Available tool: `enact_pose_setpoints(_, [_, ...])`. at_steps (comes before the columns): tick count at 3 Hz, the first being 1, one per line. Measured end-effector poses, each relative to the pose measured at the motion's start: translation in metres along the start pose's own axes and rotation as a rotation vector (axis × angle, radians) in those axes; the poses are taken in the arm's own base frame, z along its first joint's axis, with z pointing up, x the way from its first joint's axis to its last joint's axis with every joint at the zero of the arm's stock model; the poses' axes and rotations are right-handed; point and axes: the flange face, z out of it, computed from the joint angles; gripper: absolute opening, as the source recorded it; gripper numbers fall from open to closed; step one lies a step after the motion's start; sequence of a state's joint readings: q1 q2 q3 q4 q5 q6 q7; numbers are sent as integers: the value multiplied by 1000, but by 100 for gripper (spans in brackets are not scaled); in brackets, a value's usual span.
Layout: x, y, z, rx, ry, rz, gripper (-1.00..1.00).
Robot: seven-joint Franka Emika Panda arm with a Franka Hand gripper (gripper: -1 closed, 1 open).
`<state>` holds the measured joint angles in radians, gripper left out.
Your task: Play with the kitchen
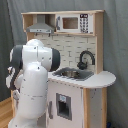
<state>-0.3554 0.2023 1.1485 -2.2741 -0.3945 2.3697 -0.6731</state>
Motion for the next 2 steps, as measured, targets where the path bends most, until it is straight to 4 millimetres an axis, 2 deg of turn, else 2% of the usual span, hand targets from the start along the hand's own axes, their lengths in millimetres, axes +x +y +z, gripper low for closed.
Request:
enact_pose_setpoints(1, [4,-3,5,-8,-8,37,-100])
enact_pose_setpoints(2, [25,-16,2,-18,-4,81,-100])
